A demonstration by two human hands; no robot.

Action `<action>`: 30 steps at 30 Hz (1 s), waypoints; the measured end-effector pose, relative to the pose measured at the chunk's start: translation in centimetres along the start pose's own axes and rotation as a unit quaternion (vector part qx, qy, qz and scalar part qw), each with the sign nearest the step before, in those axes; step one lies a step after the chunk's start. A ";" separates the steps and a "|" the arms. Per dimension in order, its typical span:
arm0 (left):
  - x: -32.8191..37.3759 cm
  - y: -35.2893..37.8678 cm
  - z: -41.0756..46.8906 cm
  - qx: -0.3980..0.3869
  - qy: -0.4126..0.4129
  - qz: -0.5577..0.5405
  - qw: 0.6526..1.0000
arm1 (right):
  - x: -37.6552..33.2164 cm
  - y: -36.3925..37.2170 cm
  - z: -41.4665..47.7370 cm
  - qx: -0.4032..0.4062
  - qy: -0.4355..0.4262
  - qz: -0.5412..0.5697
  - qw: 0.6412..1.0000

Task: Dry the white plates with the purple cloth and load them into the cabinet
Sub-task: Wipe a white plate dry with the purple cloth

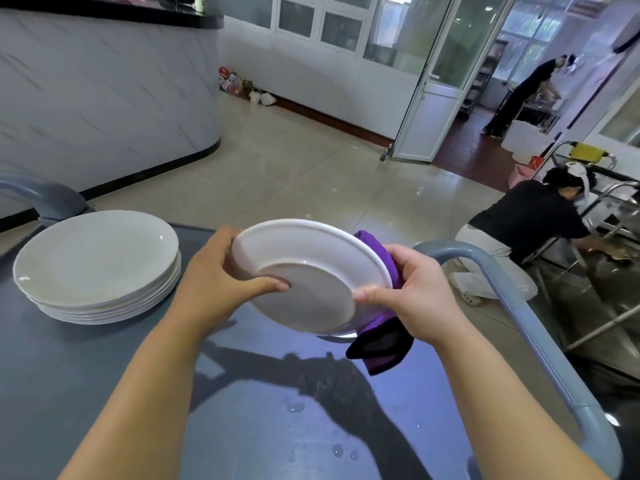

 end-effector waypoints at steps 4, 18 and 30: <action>-1.2 -0.7 -0.9 0.014 -0.021 -0.035 0.999 | 1.3 0.5 0.2 0.015 0.044 0.046 0.998; -2.4 -1.7 -1.6 0.024 -0.059 -0.030 0.998 | -4.3 -0.7 0.9 0.209 -0.080 0.073 0.972; -2.6 -1.3 -1.4 0.045 -0.076 -0.015 0.996 | -4.3 4.5 1.6 0.135 -0.138 -0.238 0.952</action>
Point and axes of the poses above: each hand's wrist, its own z-axis towards the middle knuckle, its own y-axis out of the palm, x = y × z, the point moved 8 cm from there along z, towards the middle knuckle, and after that the axes turned 13 degrees about y, right-handed, at the moved point
